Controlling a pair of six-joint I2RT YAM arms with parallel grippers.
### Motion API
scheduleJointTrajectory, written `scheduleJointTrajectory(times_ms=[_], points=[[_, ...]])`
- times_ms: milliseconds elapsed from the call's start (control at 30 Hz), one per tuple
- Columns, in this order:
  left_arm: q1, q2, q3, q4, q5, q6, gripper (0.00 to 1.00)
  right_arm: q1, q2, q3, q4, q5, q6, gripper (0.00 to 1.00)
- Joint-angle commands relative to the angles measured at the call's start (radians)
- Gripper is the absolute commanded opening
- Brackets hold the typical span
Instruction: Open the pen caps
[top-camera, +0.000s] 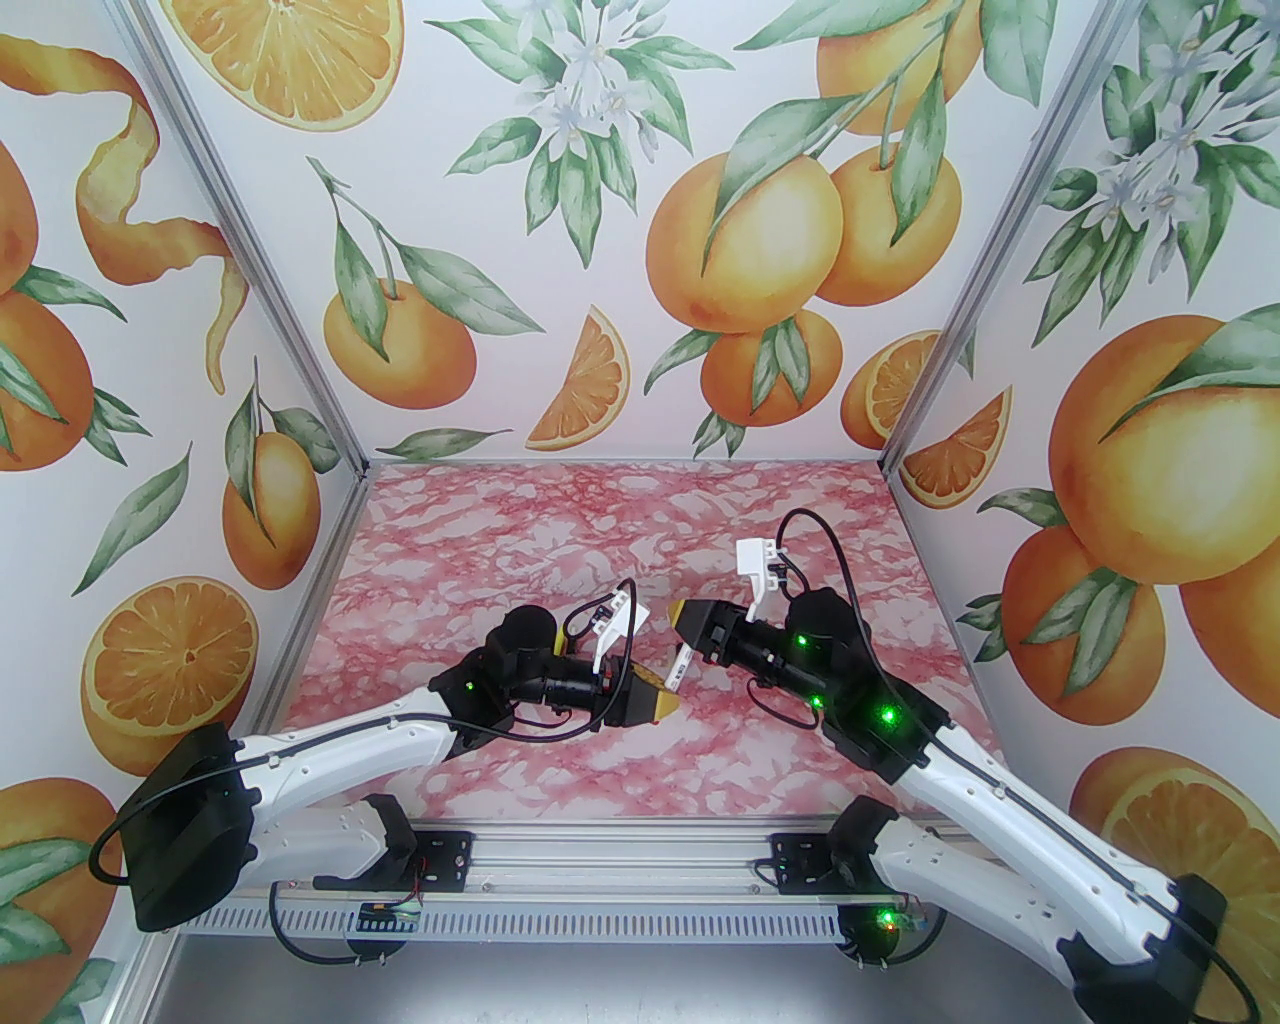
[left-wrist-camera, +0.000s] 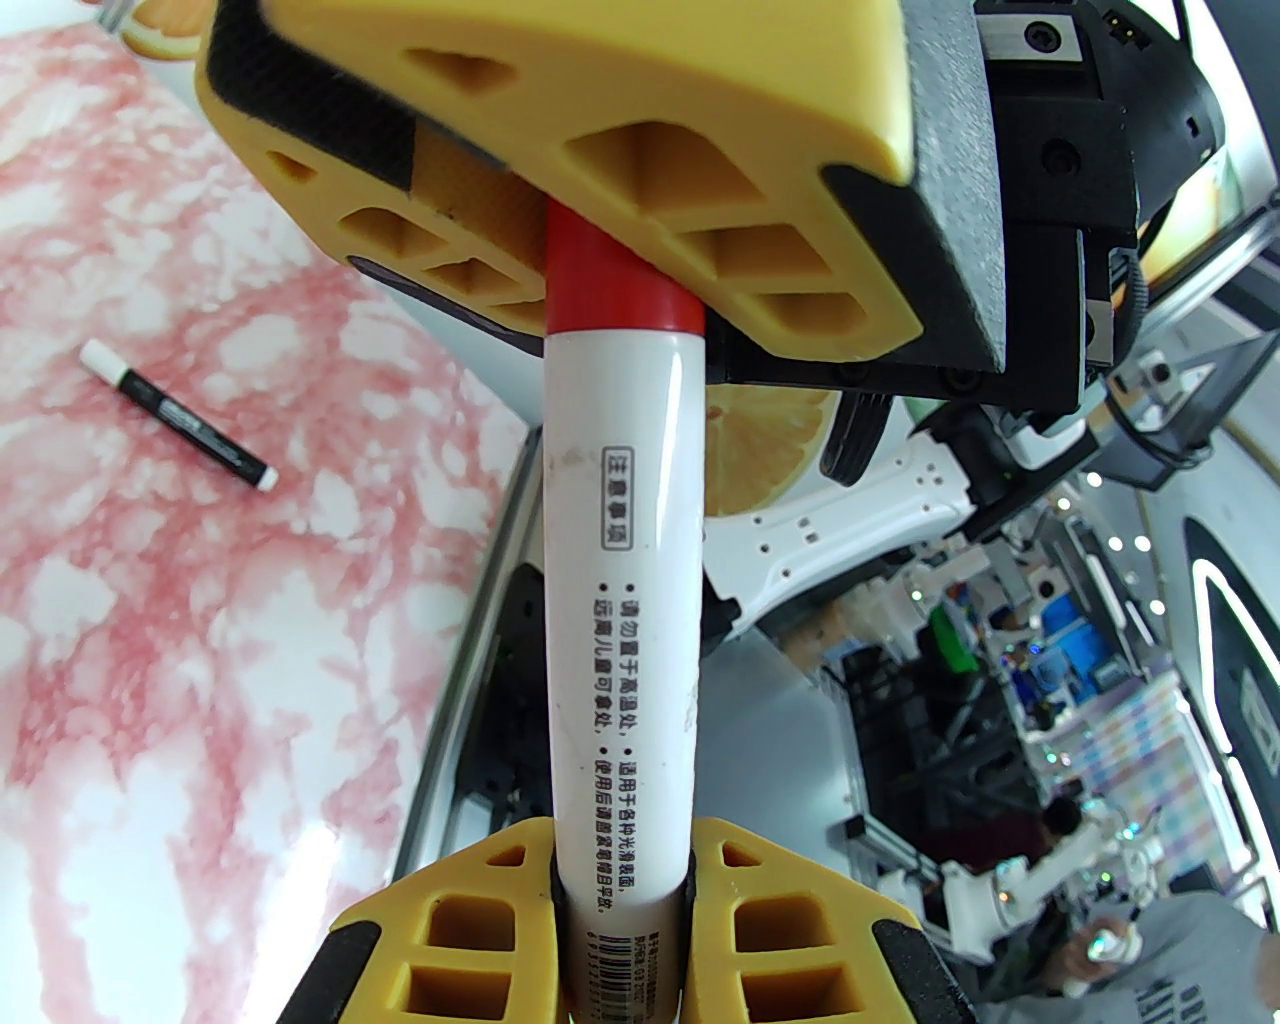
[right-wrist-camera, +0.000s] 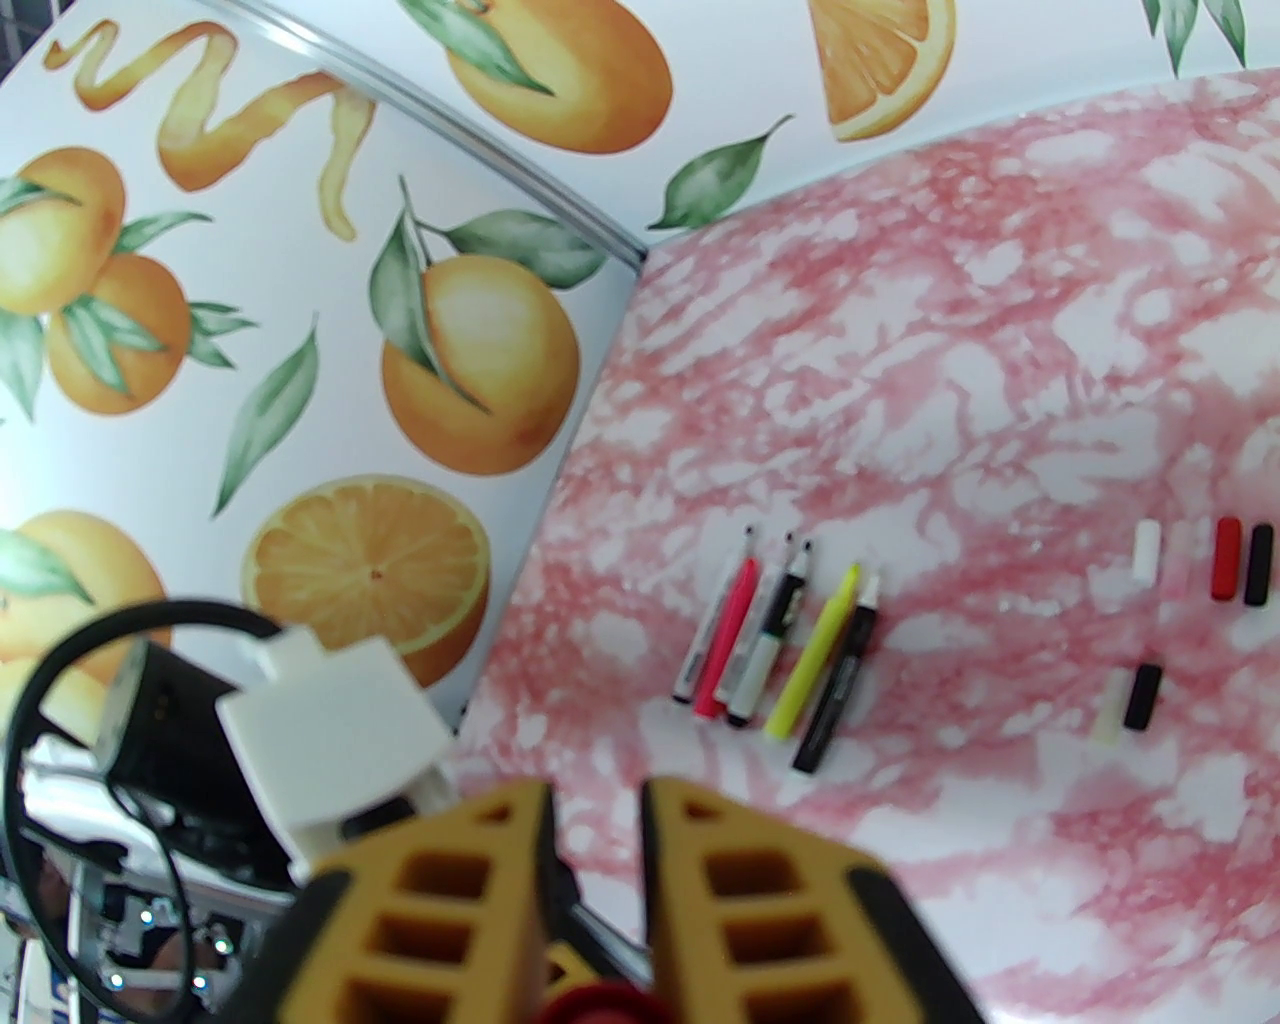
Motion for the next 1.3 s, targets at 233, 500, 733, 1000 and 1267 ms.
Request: scheduleJointTrajectory(times_ms=[233, 500, 733, 1000, 1267], points=[[-0.030, 0.070, 0.059, 0.175, -0.033, -0.071, 0.33, -0.003, -0.005, -0.027, 0.119, -0.031, 0.058, 0.16], [-0.031, 0.045, 0.028, 0.218, -0.119, -0.086, 0.14, -0.003, -0.036, -0.062, 0.119, 0.004, 0.068, 0.15], [-0.031, 0.023, 0.022, 0.175, -0.140, -0.059, 0.05, -0.003, -0.044, -0.065, 0.103, 0.026, 0.058, 0.15], [-0.082, -0.017, 0.092, -0.228, -0.333, 0.157, 0.00, -0.003, -0.061, 0.011, -0.078, 0.230, 0.037, 0.14], [-0.121, -0.011, 0.107, -0.312, -0.367, 0.208, 0.00, -0.042, -0.045, 0.083, -0.196, 0.297, 0.052, 0.13]])
